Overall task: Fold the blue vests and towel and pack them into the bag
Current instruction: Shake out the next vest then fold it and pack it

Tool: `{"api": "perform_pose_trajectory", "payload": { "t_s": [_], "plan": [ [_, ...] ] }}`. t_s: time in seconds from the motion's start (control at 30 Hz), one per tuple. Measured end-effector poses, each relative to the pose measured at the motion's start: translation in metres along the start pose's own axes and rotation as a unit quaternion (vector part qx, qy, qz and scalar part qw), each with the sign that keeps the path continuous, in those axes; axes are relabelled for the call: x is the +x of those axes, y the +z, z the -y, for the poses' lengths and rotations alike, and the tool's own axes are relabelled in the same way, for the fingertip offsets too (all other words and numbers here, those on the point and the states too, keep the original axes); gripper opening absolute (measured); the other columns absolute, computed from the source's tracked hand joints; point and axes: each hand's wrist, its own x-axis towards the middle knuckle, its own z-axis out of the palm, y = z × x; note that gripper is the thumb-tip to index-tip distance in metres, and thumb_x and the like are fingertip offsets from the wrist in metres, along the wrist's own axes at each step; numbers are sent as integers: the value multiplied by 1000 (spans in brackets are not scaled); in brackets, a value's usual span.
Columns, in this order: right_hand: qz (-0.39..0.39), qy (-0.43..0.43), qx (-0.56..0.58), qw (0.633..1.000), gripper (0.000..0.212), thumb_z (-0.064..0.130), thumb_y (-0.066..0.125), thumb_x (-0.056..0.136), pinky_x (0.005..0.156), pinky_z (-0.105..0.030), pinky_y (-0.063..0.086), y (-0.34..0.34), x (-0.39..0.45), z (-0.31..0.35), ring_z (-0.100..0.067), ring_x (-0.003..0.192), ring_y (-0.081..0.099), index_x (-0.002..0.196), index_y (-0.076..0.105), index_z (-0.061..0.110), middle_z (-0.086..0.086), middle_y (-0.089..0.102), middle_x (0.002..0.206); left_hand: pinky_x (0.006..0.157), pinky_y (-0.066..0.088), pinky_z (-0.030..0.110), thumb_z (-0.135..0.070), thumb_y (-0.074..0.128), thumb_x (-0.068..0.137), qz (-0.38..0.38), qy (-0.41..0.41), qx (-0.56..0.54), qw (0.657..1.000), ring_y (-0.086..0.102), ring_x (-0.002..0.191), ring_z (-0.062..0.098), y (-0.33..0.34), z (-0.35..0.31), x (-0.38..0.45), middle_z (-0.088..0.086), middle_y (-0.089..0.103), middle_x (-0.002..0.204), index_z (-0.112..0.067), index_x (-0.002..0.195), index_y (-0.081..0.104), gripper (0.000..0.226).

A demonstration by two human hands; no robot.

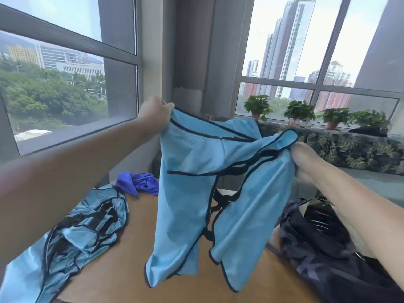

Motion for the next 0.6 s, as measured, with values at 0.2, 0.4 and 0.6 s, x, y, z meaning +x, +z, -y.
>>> {"api": "perform_pose_trajectory", "payload": {
  "t_s": [0.2, 0.4, 0.6],
  "plan": [
    [43, -3, 48, 998, 48, 46, 44, 105, 94, -45, 54, -2, 0, -21, -27, 104, 70, 117, 68, 7, -11, 75, 112, 83, 58, 49, -34, 52, 103, -5, -66, 19, 998, 66, 88, 35, 12, 58, 6, 16, 67, 97, -7, 100, 59, 28],
    [124, -87, -232, 961, 20, 17, 48, 108, 77, -13, 45, 3, -24, -99, 0, 97, 63, 108, 68, 19, 16, 70, 105, 83, 53, 41, -30, 52, 100, 54, -139, 106, 983, 64, 90, 36, 48, 166, -69, 15, 64, 99, -11, 102, 54, 19],
    [205, -62, -467, 858, 21, 23, 61, 97, 94, -24, 44, 33, -83, -243, -6, 106, 61, 98, 61, 45, 20, 64, 103, 62, 49, 34, -41, 51, 87, 216, -117, 243, 938, 63, 71, 23, 99, 265, -215, -3, 64, 77, -24, 85, 52, 17]
  ]
}}
